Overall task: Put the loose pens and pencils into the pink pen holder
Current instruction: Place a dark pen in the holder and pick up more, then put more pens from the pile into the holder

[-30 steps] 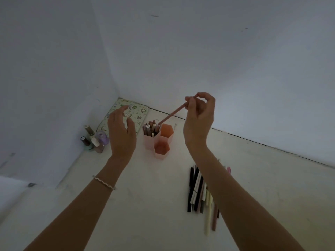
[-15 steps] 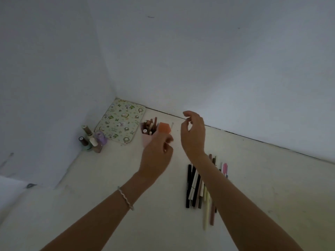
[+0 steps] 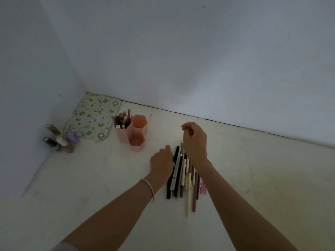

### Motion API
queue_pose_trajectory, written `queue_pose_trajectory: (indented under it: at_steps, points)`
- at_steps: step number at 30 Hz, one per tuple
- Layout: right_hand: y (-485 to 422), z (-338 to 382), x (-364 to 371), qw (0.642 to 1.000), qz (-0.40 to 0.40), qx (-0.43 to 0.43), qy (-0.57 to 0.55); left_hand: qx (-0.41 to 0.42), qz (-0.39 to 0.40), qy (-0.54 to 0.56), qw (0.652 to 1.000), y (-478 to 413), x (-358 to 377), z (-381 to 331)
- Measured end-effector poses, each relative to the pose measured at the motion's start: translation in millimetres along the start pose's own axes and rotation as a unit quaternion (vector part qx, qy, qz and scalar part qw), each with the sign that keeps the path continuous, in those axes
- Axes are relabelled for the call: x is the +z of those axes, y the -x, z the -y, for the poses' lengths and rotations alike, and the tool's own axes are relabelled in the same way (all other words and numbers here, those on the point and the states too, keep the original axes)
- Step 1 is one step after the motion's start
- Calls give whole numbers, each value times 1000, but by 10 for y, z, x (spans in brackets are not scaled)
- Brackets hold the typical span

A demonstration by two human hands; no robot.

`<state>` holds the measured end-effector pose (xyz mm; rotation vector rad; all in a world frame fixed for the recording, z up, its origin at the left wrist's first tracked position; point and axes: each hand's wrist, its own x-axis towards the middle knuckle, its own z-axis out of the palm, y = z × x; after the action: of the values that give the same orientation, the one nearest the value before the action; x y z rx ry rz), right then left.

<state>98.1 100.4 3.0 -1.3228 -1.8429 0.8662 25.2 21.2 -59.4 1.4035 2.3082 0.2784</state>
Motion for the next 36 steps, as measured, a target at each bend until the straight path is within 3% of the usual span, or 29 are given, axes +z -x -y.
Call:
queue_pose_trajectory:
  at_steps: [4, 8, 11, 14, 17, 20, 22, 24, 27, 30, 32, 34, 36]
  points:
    - [40, -53, 42, 1000, 27, 7, 7, 31, 11, -16, 999, -41, -57, -16]
    - [-9, -143, 62, 989, 97, 24, 112, 26, -103, 110, 988, -151, -408, 59]
    - [18, -237, 154, 938, 220, 30, 268, 53, -206, 199, 957, -207, -809, 71]
    - [105, -305, 285, 884, 269, 2, 383, 71, -285, 233, 927, -218, -1123, 92]
    - [158, -389, 396, 847, 275, -23, 454, 82, -282, 262, 919, -195, -1244, 130]
    - [214, -422, 481, 845, 274, -18, 459, 72, -275, 265, 921, -164, -1223, 188]
    - [207, -394, 507, 869, 265, 8, 417, 77, -279, 276, 917, -128, -1199, 222]
    - [133, -313, 486, 918, 245, 67, 304, 76, -297, 298, 904, -103, -1224, 264]
    - [-104, -158, 360, 960, 199, 138, 142, 61, -371, 338, 863, -96, -1420, 402]
    - [-339, 13, 176, 974, 119, 192, -31, 46, -484, 336, 806, -141, -1724, 679]
    - [-405, 117, 76, 973, 80, 181, -117, 23, -536, 342, 772, -188, -1872, 887]
    - [-414, 223, 29, 973, 55, 149, -167, 17, -555, 331, 763, -221, -1909, 1027]
    - [-401, 347, 41, 971, 35, 123, -202, 33, -549, 296, 781, -245, -1828, 1109]
